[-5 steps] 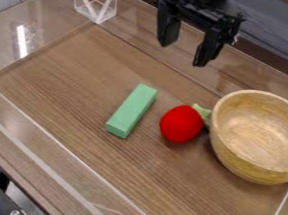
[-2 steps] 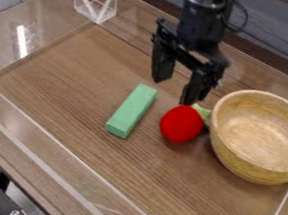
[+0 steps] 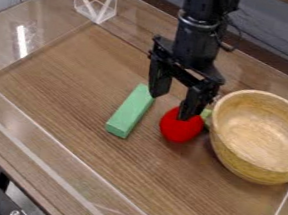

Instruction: Move the red object to the left side of the table

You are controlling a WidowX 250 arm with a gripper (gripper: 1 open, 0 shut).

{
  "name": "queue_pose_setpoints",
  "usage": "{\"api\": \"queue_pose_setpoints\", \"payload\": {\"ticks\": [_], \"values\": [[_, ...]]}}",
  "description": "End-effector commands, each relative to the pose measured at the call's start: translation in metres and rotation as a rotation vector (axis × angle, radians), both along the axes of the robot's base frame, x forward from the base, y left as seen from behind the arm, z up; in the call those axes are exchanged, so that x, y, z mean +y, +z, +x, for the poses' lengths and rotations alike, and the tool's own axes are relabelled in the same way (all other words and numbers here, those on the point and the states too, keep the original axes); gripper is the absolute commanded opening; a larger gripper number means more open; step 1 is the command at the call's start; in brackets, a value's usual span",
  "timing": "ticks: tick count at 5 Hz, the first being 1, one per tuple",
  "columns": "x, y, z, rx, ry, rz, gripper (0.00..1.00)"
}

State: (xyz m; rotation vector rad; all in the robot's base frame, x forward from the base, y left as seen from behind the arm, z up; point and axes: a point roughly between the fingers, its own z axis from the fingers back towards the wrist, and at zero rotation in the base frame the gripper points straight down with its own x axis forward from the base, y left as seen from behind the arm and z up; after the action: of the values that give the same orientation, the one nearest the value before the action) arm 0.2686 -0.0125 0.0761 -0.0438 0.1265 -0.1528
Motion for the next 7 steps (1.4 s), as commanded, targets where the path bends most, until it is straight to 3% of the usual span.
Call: {"api": "queue_pose_setpoints", "payload": {"ticks": [1, 3, 4, 5, 6, 7], "values": [[-0.011, -0.002, 0.007, -0.034, -0.042, -0.007, 1.00], [-0.024, -0.021, 0.016, -0.047, -0.165, -0.012, 1.00], [-0.020, -0.026, 0.024, -0.052, -0.194, -0.012, 0.00], [-0.022, -0.026, 0.024, -0.061, -0.215, -0.013, 0.00], [-0.023, -0.021, 0.021, -0.084, -0.223, -0.017, 1.00], [-0.023, -0.024, 0.011, -0.099, -0.191, -0.016, 0.00]]}}
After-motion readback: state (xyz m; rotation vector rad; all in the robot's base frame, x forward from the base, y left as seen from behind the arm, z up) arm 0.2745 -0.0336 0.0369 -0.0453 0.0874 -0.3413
